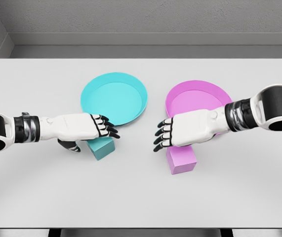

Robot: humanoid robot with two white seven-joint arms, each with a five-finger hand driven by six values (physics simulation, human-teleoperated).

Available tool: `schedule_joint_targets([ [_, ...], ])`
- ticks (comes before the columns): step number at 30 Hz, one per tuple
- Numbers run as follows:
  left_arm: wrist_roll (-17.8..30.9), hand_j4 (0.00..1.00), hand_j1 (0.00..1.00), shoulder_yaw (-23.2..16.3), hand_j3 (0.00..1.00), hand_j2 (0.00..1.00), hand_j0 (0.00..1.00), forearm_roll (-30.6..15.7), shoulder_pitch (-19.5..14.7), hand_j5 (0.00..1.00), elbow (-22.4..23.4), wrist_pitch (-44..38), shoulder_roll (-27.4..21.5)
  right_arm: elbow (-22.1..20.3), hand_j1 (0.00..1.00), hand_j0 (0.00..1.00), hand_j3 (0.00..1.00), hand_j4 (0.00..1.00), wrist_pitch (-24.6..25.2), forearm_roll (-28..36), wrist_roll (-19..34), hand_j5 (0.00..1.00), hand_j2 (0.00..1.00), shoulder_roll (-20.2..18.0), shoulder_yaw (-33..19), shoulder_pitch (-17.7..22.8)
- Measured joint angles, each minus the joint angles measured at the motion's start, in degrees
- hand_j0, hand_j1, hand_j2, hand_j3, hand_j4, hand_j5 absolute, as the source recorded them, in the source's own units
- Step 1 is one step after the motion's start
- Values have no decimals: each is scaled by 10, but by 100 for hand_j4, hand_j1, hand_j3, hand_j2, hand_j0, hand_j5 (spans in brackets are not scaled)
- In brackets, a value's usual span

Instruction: Place the blocks in the corresponding plates according to their colors

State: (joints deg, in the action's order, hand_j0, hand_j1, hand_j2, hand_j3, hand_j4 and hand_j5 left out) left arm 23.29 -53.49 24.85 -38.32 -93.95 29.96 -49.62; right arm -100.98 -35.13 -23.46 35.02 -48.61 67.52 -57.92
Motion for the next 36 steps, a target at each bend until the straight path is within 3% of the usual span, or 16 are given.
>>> schedule_joint_targets([
  [5,-2,98,98,0,98,98,98,5,0,98,1,-2,9,0,100,100,100,100,0,0,0,100,100,3,14,0],
  [11,-2,86,86,-1,86,86,86,8,0,86,1,-2,18,0,100,100,100,100,0,-1,0,100,100,5,32,0],
  [15,-2,83,83,-1,83,83,83,11,1,83,2,-1,19,0,100,100,100,100,0,-8,0,100,100,3,34,6],
  [22,-1,70,70,-1,70,70,70,16,1,70,1,4,18,0,100,100,100,100,0,-23,0,100,100,3,47,13],
  [27,-3,53,53,-2,53,53,53,16,1,53,1,13,18,0,98,98,98,98,1,-36,-1,98,98,3,47,15],
  [29,-3,51,51,-2,51,51,51,15,1,51,1,18,19,0,92,92,92,92,0,-40,0,92,92,4,45,15],
  [36,-1,50,50,-4,50,50,50,14,-18,50,-1,41,18,0,88,88,88,88,2,-40,-2,88,88,6,45,15],
])
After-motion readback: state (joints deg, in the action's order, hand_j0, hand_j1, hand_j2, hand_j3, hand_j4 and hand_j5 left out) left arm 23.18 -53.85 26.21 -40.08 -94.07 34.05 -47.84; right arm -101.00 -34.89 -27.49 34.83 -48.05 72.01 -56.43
